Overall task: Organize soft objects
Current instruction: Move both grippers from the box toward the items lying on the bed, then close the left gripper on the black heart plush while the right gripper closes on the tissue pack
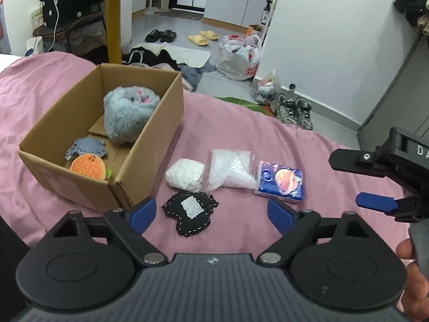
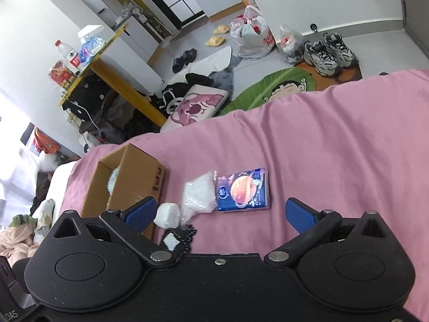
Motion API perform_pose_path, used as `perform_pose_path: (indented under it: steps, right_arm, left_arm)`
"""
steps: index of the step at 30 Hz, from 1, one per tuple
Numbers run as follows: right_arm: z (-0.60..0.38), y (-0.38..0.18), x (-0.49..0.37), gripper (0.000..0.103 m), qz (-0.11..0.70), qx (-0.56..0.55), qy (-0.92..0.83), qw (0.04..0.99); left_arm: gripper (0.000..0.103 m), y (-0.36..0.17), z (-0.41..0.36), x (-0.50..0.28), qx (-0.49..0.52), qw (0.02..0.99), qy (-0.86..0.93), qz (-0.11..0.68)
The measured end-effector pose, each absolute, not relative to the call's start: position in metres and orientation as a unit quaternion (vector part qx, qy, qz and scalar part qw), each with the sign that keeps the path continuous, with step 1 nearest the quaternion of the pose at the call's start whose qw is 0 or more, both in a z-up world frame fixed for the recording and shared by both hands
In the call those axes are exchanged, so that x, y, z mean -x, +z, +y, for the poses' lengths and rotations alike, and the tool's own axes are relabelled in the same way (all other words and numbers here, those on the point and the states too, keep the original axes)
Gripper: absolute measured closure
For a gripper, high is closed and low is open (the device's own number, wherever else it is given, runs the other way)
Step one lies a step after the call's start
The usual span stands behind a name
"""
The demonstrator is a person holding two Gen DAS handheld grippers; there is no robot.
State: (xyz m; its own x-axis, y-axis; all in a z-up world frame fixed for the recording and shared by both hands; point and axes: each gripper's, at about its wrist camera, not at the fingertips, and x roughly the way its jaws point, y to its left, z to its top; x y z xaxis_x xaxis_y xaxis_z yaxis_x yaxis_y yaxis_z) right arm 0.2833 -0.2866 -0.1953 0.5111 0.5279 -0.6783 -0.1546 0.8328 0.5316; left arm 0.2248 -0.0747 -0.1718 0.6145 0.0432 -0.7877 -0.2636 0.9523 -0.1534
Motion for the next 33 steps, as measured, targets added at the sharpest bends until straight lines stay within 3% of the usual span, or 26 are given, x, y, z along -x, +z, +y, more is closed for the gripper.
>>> perform_pose_path:
  steps: [7,12,28,29,33]
  right_arm:
    - [-0.281,-0.213,-0.298,0.002,0.459,-0.187,0.178,0.85]
    - [-0.276,-0.227,-0.306,0.007,0.475,-0.18,0.193,0.839]
    - [-0.243,-0.246,-0.332,0.009,0.501,-0.124,0.211,0.83]
    - [-0.241,-0.248,-0.332,0.009,0.503,-0.118,0.21,0.83]
    - [-0.235,-0.253,-0.336,0.009,0.509,-0.102,0.2,0.831]
  left_arm:
    - [0.031,-0.205,-0.076,-0.239,0.145,0.872,0.119,0.452]
    - [0.032,-0.225,-0.076,-0.248,0.15,0.862,0.143,0.463]
    - [0.032,-0.258,-0.078,-0.269,0.149,0.847,0.174,0.481]
    - [0.034,-0.258,-0.077,-0.269,0.151,0.847,0.174,0.479]
    - [0.057,-0.256,-0.073,-0.269,0.159,0.848,0.188,0.47]
